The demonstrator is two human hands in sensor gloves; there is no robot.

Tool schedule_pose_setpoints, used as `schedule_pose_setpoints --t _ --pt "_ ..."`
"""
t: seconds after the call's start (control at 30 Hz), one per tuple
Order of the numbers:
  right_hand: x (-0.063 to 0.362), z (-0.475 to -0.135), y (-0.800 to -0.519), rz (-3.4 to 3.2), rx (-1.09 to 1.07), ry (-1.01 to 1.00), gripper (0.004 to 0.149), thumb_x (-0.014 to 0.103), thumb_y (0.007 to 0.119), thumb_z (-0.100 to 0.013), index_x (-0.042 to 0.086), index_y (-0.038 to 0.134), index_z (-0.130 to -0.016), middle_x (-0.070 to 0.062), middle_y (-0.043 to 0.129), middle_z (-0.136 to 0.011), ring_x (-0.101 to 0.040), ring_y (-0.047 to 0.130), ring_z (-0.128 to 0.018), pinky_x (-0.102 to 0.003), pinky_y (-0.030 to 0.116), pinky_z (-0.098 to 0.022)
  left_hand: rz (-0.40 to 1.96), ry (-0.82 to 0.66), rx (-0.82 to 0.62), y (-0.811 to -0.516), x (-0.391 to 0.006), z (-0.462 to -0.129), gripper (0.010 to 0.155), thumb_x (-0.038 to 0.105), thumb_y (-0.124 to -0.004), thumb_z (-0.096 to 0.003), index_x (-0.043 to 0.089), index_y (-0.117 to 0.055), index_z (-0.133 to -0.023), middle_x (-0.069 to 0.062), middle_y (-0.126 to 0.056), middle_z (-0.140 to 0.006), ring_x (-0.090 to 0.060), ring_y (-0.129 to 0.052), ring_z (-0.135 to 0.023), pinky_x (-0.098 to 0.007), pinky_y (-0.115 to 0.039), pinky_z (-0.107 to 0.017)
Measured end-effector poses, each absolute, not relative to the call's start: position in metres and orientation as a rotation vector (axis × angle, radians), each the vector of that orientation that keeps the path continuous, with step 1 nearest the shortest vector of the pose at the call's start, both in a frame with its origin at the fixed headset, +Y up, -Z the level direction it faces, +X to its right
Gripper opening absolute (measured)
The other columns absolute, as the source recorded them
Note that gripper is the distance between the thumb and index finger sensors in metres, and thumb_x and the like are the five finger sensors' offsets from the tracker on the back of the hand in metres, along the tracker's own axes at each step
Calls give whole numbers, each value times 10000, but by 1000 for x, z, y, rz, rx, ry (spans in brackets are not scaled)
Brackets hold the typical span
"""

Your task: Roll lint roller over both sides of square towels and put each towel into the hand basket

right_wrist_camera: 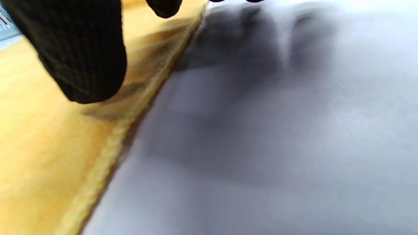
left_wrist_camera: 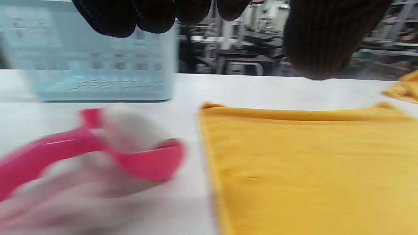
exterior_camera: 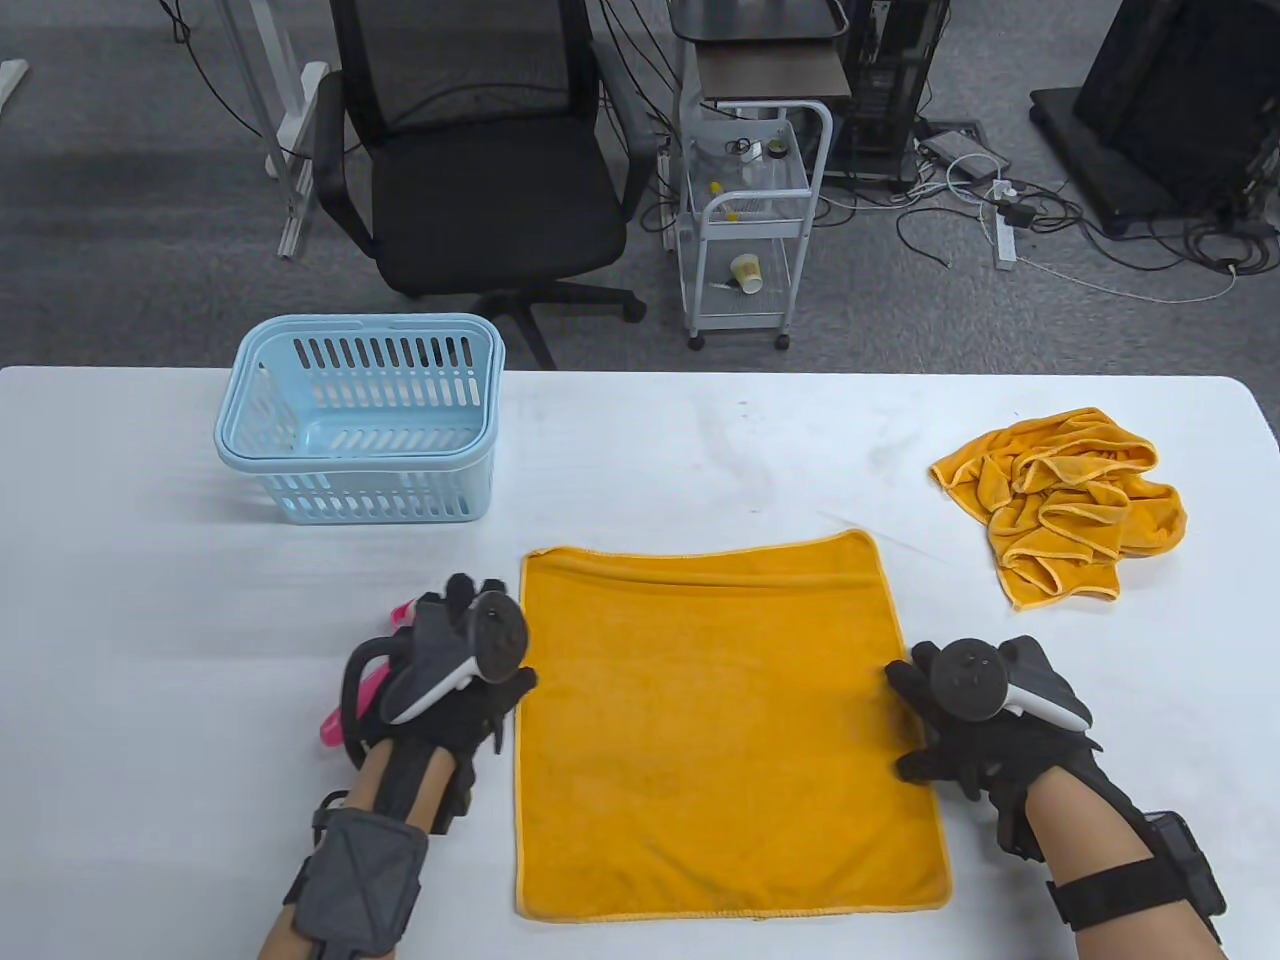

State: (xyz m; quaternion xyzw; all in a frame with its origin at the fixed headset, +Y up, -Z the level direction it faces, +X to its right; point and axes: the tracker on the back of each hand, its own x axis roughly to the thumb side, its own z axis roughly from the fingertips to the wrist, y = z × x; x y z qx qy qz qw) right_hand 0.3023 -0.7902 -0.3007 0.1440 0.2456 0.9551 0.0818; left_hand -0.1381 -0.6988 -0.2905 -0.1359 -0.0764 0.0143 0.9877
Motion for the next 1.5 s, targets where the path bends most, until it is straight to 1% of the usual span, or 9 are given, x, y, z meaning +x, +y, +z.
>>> schedule_pose_setpoints --t 0.23,0.53,0.63,0.73,0.87,0.97,1.17,1.37,1.5 --pt "304 -300 -787 2857 431 695 972 530 913 -438 212 318 -1136 -185 205 -1164 -517 246 -1060 -748 379 -691 16 -351 -404 -750 -45 -298 958 639 -841 -401 270 -314 -1111 -136 -295 -1221 -535 -477 -1095 -674 -567 -730" --pt "306 -300 -782 2867 432 584 967 523 923 -430 216 333 -1132 -177 226 -1168 -507 260 -1068 -743 387 -697 -72 -382 -536 -800 -23 -306 955 679 -832 -377 347 -297 -1096 -117 -267 -1226 -528 -418 -1093 -697 -546 -724" --pt "306 -300 -781 2868 436 534 966 520 928 -426 220 340 -1131 -173 237 -1170 -500 266 -1073 -741 390 -700 -31 -370 -498 -797 -23 -307 785 581 -863 -427 374 -479 -1080 -78 -400 -1195 -445 -561 -1033 -631 -645 -704" --pt "307 -300 -781 2869 438 532 963 522 926 -426 221 342 -1131 -171 239 -1170 -499 264 -1073 -740 389 -701 -7 -388 -432 -795 -23 -306 488 410 -860 -490 389 -662 -936 9 -651 -1058 -312 -762 -884 -476 -803 -645" --pt "308 -300 -782 2868 432 528 962 520 926 -426 221 343 -1130 -170 240 -1170 -499 264 -1073 -740 389 -702 114 -370 -429 -787 -34 -314 412 384 -879 -485 379 -739 -872 26 -796 -957 -254 -908 -782 -403 -913 -574" --pt "310 -299 -777 2860 418 431 957 519 931 -419 226 356 -1127 -163 251 -1171 -490 275 -1077 -734 396 -707 338 -318 -416 -762 -55 -322 408 371 -879 -489 360 -746 -875 7 -801 -947 -258 -936 -760 -410 -928 -560" --pt "315 -299 -772 2840 394 341 953 524 928 -416 230 364 -1126 -159 261 -1172 -484 279 -1082 -732 400 -710 617 -216 -190 -672 -118 -347 404 373 -870 -504 363 -731 -884 5 -780 -961 -247 -941 -772 -392 -945 -565" --pt "314 -300 -778 2852 395 407 952 526 926 -418 227 365 -1127 -164 266 -1171 -487 283 -1080 -734 402 -706 956 -94 164 -573 -204 -365 403 380 -855 -530 378 -694 -900 21 -733 -991 -230 -907 -823 -370 -931 -613" --pt "314 -300 -778 2853 391 415 952 526 927 -418 227 367 -1127 -163 264 -1172 -489 283 -1079 -735 401 -705 1057 16 394 -532 -255 -370 400 375 -834 -559 393 -645 -911 37 -655 -1035 -225 -838 -893 -373 -878 -687"
